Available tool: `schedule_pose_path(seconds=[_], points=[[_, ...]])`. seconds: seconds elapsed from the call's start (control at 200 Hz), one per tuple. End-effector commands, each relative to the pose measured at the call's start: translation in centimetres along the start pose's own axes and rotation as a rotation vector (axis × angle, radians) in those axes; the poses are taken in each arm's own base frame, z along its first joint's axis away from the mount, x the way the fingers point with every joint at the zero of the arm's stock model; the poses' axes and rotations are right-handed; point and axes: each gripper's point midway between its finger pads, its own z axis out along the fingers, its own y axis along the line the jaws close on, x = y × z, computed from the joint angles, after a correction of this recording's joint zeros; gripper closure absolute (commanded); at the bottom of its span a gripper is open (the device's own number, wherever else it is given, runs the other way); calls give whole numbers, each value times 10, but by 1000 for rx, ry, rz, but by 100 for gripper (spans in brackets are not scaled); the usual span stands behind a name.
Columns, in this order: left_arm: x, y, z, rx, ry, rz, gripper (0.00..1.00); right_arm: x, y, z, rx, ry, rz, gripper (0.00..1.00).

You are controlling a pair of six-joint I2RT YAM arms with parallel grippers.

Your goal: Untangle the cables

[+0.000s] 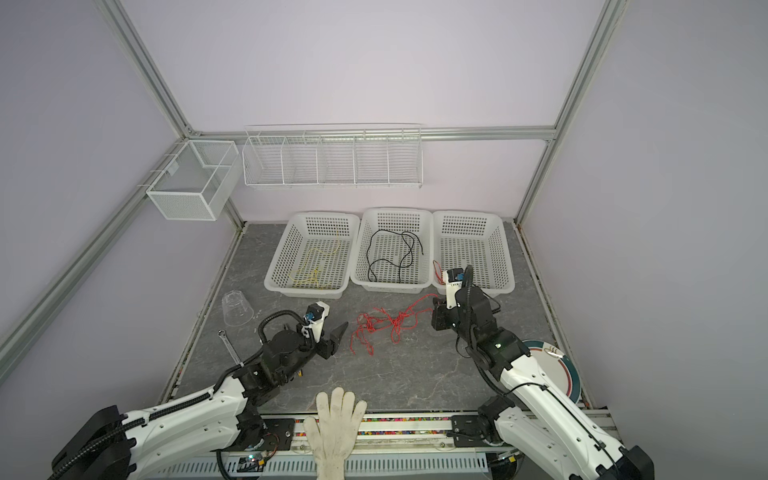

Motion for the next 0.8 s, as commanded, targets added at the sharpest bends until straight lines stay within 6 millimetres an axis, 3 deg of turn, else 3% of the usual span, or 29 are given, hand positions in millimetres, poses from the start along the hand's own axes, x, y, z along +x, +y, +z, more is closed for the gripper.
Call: schedule_pose_path(seconds=[0.0, 0.185, 0.43, 0.545, 0.795], points=[[-25, -9, 2, 45, -55, 5, 33, -11, 17, -2, -65, -5, -46, 94], [-32, -29, 8, 145, -52, 13, 36, -31, 35, -5, -129, -38, -44, 94], [-23, -57, 27, 264, -3, -10, 44, -52, 51, -14, -174, -85, -55, 94], [-21, -72, 37, 316, 19, -14, 50, -56, 54, -14, -172, -86, -58, 94], [-20, -93, 53, 340, -2, 3, 51, -58, 61, -12, -185, -79, -65, 94]])
